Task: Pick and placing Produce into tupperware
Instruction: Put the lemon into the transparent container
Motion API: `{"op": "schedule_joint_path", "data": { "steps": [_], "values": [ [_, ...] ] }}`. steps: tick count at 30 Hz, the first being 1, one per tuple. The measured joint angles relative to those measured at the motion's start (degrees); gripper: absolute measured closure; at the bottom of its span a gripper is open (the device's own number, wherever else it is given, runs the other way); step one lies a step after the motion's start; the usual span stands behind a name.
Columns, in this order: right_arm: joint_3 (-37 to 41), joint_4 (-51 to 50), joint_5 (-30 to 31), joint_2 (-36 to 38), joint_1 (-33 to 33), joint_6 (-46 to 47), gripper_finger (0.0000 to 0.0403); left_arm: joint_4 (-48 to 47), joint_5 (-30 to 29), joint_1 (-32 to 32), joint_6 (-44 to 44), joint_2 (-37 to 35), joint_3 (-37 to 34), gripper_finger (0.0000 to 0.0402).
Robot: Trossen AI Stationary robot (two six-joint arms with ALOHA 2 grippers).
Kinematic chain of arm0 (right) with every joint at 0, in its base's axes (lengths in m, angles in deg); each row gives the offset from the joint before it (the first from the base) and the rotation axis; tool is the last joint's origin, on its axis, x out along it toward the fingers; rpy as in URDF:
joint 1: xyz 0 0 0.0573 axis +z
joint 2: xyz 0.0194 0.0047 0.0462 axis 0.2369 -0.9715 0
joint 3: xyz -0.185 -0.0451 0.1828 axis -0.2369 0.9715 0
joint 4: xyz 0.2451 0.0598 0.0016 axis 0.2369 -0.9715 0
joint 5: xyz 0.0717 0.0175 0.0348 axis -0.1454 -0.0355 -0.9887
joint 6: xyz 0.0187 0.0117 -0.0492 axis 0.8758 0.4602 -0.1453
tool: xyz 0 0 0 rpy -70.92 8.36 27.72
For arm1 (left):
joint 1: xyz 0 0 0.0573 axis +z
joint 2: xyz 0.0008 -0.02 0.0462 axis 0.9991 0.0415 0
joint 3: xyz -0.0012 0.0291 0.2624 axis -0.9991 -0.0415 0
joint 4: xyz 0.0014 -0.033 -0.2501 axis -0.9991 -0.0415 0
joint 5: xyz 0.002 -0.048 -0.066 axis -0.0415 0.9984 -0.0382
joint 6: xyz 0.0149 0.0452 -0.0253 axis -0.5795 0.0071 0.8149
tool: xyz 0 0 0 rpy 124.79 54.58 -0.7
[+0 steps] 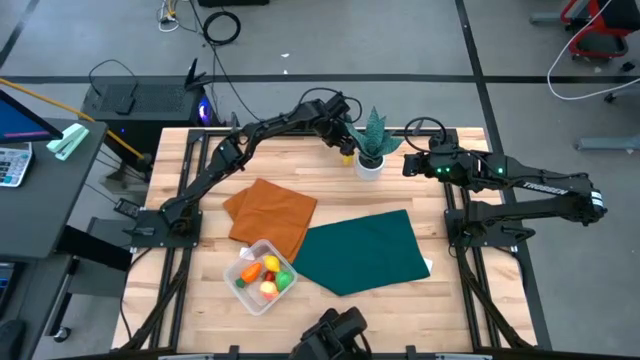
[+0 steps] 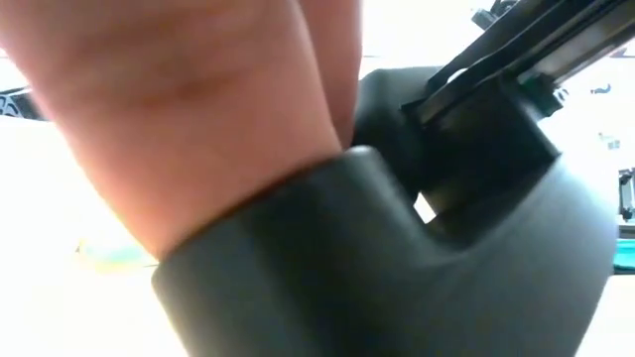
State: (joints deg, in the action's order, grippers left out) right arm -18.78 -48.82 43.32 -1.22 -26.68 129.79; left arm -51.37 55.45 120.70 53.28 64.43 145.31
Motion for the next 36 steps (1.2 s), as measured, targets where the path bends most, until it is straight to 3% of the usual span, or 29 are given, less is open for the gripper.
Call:
{"op": "schedule_joint_path", "data": {
  "steps": [36],
  "values": [
    [0.00,1.36,-0.19,0.02,0.00,-1.00,0.0314,-1.93,-3.10,-1.20,1.60,0.04,0.01,0.0091]
  ]
}}
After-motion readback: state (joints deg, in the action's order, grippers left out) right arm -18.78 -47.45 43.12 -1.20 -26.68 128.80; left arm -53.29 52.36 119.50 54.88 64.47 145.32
